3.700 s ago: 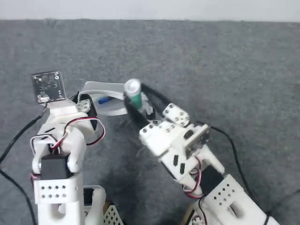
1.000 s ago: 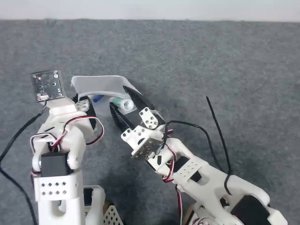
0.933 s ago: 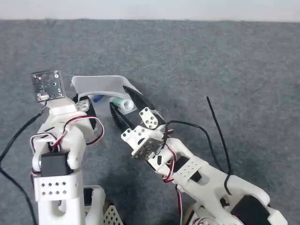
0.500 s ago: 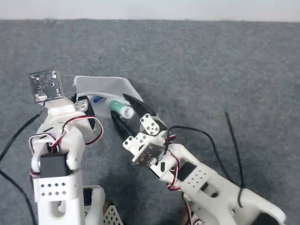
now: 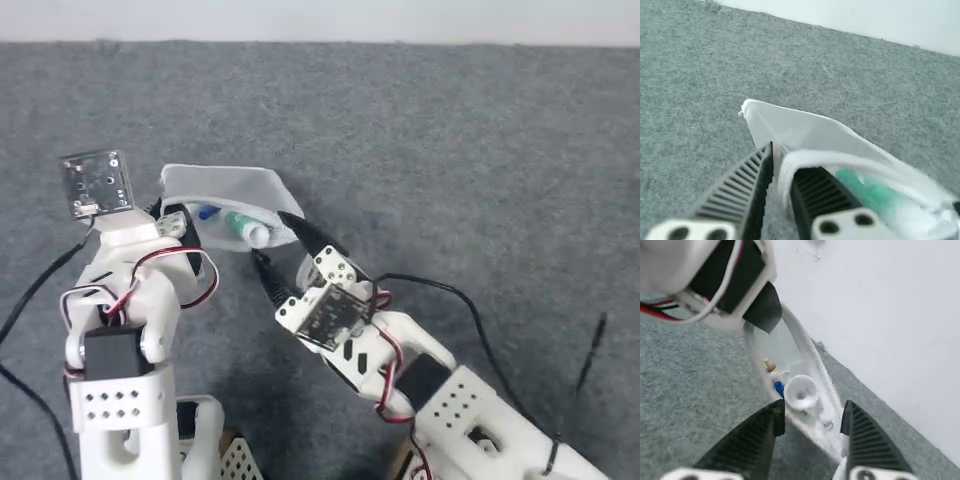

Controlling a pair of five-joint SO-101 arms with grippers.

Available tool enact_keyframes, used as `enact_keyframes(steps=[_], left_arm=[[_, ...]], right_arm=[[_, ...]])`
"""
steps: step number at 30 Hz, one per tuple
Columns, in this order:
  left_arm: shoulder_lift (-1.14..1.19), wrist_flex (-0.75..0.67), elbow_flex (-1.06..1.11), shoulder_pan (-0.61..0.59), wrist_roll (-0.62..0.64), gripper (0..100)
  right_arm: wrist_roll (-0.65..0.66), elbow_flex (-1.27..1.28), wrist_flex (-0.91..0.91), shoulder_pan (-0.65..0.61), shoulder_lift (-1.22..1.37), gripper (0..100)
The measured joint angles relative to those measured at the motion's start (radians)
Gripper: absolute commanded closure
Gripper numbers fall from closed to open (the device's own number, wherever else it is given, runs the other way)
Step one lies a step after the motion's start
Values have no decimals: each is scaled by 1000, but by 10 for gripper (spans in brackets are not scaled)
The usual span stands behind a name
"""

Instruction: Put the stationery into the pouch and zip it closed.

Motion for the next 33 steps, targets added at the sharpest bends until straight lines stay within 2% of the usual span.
enact_keyframes(steps=[3,9,17,22,33], left_arm=[[0,0,0,0,0,988],[0,0,0,0,0,988],[0,0,0,-28,0,988],[0,0,0,-100,28,988],[0,0,0,-117,32,989]], right_arm=[[0,0,51,0,-66,824],[0,0,58,0,-94,927],[0,0,66,0,-94,812],[-25,0,140,0,-94,810],[-84,-9,147,32,-92,810]])
